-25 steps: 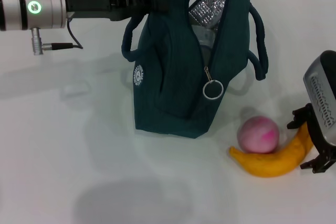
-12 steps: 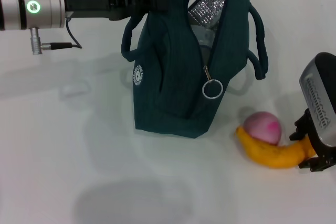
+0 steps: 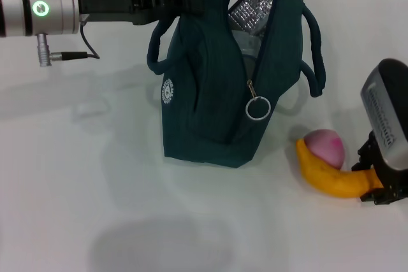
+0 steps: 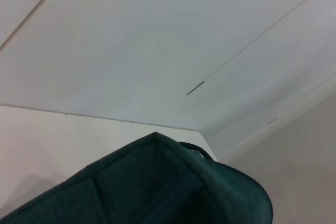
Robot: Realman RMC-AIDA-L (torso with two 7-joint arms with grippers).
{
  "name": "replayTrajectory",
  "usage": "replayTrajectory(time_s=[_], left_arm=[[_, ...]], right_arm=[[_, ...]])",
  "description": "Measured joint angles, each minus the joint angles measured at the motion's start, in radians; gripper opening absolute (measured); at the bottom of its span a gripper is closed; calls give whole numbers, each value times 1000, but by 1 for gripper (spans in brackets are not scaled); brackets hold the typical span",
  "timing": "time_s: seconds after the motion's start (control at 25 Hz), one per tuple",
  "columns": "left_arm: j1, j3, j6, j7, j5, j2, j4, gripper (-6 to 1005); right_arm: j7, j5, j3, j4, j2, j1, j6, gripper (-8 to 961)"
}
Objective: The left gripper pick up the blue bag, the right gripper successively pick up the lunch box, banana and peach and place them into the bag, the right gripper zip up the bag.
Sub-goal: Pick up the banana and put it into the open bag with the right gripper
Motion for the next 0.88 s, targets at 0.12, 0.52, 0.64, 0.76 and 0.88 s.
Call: replayTrajectory(time_s=[0.12,0.52,0.64,0.76,0.88], left_arm=[[0,0,0,1,0,0,0,46],[1,0,0,4,0,0,0,46],[1,0,0,5,0,0,0,46],[1,0,0,5,0,0,0,46],[1,0,0,5,0,0,0,46]], right_arm=[[-5,20,34,4,0,0,0,471],[-123,218,383,94,-7,9,-161,452],[-165,256,480,147,-10,9,-202,451],[-221,306,597,211,-18,9,-257,450],[-280,388,709,287,-41,9,-325,449]])
